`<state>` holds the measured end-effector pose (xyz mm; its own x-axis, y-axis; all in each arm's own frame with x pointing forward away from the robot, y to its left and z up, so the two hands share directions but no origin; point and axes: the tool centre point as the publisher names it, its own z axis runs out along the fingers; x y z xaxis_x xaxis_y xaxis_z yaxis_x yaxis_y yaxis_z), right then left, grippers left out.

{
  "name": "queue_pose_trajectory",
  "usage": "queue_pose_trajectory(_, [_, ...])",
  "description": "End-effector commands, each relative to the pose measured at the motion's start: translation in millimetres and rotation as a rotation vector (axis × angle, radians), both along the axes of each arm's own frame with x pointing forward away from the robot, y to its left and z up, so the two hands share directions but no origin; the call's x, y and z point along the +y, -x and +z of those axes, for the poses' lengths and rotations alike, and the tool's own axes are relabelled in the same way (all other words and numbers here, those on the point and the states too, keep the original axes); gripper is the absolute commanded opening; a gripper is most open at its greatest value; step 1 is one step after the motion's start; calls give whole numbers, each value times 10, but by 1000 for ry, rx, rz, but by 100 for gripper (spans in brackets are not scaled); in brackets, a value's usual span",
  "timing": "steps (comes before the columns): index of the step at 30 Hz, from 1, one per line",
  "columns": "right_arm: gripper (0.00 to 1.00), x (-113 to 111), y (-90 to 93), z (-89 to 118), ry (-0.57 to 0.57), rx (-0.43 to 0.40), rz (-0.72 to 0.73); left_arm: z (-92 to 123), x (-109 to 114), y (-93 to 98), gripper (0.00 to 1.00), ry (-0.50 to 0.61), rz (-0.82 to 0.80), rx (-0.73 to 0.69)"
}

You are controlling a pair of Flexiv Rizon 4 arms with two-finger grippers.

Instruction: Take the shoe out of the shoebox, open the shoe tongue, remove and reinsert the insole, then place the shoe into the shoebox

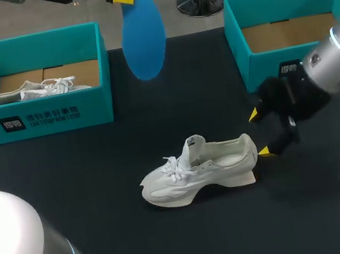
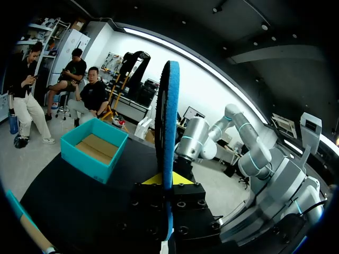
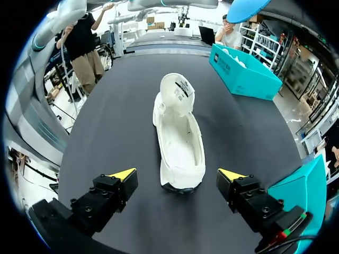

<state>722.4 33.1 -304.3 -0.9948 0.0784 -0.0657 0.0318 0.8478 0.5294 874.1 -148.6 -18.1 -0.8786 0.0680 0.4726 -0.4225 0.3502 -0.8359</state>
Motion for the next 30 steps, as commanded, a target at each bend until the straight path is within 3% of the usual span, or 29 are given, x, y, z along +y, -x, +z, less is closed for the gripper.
queue_pose_trajectory(1, [100,14,10,64,232,15,-28,-9,1,5,0,2,1,-1])
queue_pose_trajectory(8, [100,1,-36,85,280,27,-53,-9,1,5,0,2,1,-1])
queue_pose_trajectory(15, [100,-45,-68,-41,256,45,-78,-9,1,5,0,2,1,-1])
queue_pose_trajectory(25, [100,-113,-50,-51,248,63,-94,-9,1,5,0,2,1,-1])
queue_pose_trajectory(30, [100,-146,-26,-59,245,71,-102,150,-156,54,0,33,-39,-5])
